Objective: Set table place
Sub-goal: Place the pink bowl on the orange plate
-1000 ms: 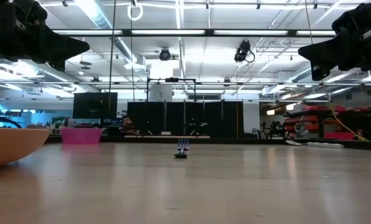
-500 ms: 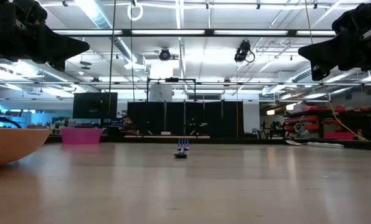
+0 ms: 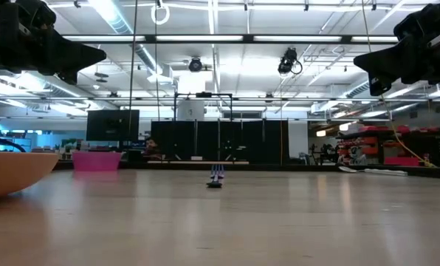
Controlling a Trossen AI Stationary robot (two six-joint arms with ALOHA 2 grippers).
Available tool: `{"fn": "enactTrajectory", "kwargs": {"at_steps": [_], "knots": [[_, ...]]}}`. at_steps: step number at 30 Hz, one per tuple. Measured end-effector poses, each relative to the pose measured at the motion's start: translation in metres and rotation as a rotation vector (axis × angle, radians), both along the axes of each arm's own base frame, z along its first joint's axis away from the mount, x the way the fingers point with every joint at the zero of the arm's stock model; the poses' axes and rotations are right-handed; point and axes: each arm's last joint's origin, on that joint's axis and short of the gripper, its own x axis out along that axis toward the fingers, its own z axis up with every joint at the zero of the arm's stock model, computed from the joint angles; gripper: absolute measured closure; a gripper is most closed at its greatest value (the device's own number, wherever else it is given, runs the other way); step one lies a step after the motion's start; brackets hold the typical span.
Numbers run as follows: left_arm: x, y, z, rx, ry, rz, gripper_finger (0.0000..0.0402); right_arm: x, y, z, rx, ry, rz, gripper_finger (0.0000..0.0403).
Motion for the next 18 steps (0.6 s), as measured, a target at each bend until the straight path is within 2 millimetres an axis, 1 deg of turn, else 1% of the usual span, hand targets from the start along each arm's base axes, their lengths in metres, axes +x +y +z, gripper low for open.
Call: {"fn": "enactTrajectory", "kwargs": {"at_steps": [9, 14, 18], "knots": [[0.0000, 0.0001, 0.0001, 0.000, 0.000, 0.001, 0.0392, 0.0000, 0.0000, 0.0000, 0.000, 0.000, 0.000, 0.0390], [-0.0001, 0.0001, -0.0004, -0.021, 0.008, -0.001, 0.0389, 0.0000, 0.0000, -0.0001, 0.000, 0.000, 0.000, 0.0390], [-0.0002, 0.0001, 0.0003, 0.011, 0.009, 0.002, 0.0392, 0.0000, 0.0000, 0.0003, -0.005, -0.004, 0.000, 0.0390]]}}
